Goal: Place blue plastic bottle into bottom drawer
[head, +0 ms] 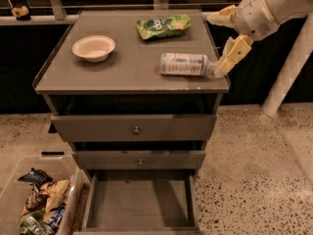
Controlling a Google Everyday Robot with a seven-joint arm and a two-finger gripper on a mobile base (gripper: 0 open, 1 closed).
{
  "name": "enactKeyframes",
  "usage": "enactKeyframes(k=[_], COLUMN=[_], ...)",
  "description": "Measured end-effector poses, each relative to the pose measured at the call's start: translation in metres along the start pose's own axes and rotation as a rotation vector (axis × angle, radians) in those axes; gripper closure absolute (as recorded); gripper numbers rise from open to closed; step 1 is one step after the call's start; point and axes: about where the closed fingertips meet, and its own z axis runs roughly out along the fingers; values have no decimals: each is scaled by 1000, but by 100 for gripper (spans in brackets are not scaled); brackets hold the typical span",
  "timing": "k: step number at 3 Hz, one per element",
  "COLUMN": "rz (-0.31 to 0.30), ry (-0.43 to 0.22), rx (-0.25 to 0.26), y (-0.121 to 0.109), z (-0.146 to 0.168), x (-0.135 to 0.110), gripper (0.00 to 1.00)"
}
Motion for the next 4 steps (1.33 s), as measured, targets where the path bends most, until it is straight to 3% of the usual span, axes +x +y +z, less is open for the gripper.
enactKeyframes(k=[2, 3, 4], rz=[-34, -41, -39], ry=[12, -65, -145], rx=[-22, -71, -78], y=[-13, -32, -53], z=[14, 40, 51], x=[-8, -18, -32], gripper=[0, 0, 0])
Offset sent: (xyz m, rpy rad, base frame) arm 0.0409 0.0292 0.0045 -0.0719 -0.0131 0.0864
